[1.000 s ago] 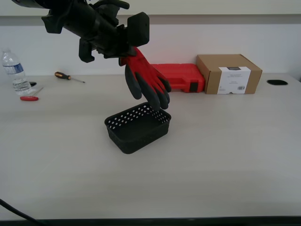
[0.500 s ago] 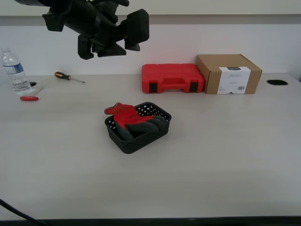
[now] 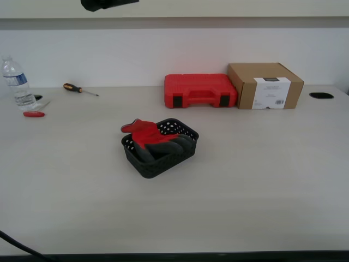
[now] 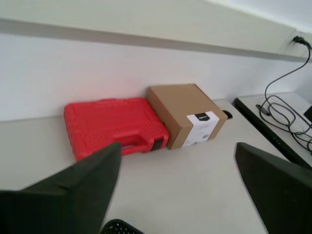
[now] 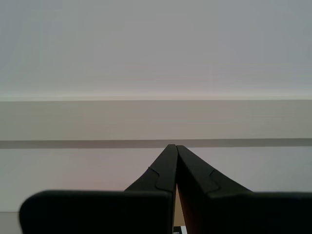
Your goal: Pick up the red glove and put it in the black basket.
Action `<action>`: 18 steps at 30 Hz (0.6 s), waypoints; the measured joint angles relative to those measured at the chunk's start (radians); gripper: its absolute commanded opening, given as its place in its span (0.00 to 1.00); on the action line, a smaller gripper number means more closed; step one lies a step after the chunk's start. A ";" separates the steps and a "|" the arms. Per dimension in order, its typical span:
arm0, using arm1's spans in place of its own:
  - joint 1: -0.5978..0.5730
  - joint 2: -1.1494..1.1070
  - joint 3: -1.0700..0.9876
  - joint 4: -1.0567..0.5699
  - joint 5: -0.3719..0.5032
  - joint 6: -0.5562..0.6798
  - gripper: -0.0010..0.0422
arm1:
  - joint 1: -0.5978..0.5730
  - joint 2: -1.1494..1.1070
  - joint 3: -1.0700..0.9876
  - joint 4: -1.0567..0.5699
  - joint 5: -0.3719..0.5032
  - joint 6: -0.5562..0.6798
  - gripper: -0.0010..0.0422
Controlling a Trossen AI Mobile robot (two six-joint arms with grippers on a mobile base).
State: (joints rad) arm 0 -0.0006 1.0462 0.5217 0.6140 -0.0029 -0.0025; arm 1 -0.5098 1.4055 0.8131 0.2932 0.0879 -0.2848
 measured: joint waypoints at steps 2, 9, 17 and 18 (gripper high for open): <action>0.001 0.000 0.000 0.000 0.000 0.000 0.02 | 0.000 -0.028 0.000 0.000 -0.002 0.039 0.85; 0.000 0.000 0.000 0.000 0.000 0.000 0.02 | 0.001 -0.055 0.000 -0.002 -0.002 0.080 0.02; 0.000 0.000 0.000 0.000 0.000 0.000 0.02 | 0.007 -0.111 0.000 -0.004 -0.090 0.209 0.79; 0.000 0.000 0.000 0.000 0.000 0.000 0.02 | 0.008 -0.130 0.000 -0.003 -0.122 0.212 0.94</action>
State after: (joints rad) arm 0 -0.0006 1.0462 0.5217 0.6136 -0.0029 -0.0025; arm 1 -0.5022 1.2755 0.8127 0.2901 -0.0345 -0.0727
